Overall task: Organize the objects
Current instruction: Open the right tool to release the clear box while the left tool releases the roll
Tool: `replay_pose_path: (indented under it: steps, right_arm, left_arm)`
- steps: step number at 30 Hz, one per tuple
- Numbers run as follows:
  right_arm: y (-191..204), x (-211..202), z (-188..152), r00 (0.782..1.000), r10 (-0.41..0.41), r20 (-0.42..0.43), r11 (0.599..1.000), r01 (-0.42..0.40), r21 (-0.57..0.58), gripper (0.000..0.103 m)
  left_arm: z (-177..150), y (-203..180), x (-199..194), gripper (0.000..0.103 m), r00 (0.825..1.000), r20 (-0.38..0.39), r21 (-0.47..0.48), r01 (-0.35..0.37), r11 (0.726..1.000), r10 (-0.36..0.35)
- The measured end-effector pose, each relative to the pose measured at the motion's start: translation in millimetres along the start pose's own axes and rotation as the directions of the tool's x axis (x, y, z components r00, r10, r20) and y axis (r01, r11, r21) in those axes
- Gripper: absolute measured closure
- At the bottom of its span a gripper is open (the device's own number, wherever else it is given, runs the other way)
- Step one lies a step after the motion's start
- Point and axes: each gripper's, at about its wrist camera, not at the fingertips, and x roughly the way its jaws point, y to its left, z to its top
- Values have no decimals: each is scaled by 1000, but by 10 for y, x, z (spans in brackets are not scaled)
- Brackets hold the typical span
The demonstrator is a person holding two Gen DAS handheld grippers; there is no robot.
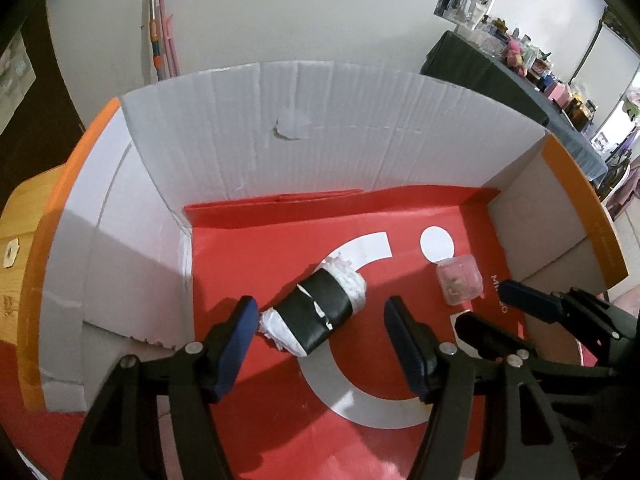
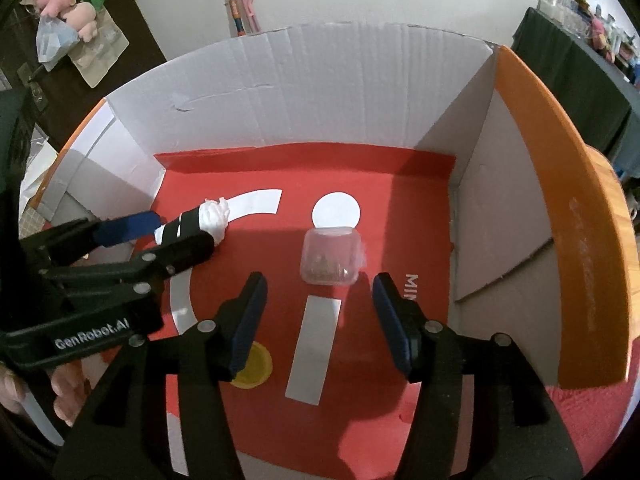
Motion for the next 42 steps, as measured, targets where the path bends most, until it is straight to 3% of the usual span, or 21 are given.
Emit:
replay_pose_path:
  steps: [17,26,29,33,42]
  right_arm:
    - [160,-185,-245,999,-37,34,997,40,-63,40]
    - [485,-150,-434,998,-59,19,979,62,-192,41]
    - [545,-71,-462,998,-55,1,977,54,-205,49]
    - [570,9,-484,999,-42,-22,979,37,-203,71]
    - [537,-122,-534,1000,-13,7,984,14,-178,74]
  left_arm:
    - [-12,-136,-217,35,998,56,24,7,1000,-8]
    - [-70,-145,-457,30,994,112,32,3,999,-7]
    - [-83,-109,-516,30,992,125,30,-12,999,8]
    - [-106,14,-535,30,993,115,1,-5,1000,5]
    - [-244,104,-598,30,993,121,-11,-8,1000,9]
